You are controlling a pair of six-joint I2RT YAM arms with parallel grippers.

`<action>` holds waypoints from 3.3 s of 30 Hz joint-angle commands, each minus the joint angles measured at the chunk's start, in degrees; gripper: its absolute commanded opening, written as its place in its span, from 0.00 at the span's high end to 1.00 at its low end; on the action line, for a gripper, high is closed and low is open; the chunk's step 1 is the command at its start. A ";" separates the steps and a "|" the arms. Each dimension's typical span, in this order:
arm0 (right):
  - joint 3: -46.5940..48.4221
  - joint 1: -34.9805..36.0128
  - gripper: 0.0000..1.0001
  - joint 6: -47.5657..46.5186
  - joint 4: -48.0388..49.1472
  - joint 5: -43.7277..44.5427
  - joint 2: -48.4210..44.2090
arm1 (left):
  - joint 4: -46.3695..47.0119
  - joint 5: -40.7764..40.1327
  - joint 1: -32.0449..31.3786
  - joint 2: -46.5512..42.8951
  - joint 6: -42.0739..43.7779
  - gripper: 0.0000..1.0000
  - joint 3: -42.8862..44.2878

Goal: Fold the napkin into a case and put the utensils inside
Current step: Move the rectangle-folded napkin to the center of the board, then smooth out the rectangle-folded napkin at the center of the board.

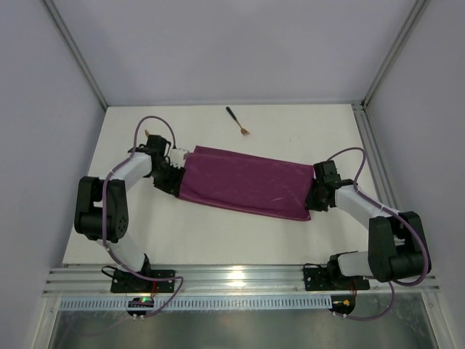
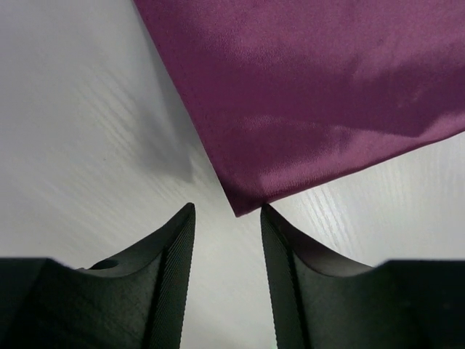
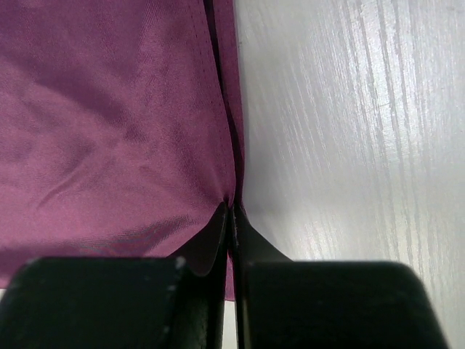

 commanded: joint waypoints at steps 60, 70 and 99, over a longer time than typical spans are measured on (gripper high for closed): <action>43.12 -3.68 0.82 -18.81 -1.61 -7.07 37.93 | -2.10 2.77 4.39 23.46 -1.18 0.61 25.54; 41.89 -3.41 0.78 -19.87 -2.58 -4.71 33.71 | -3.06 4.35 3.95 21.44 -0.83 0.75 24.32; 40.92 -1.13 0.75 -20.04 -3.37 -3.29 33.09 | -0.16 4.70 3.95 18.19 -1.71 1.00 23.08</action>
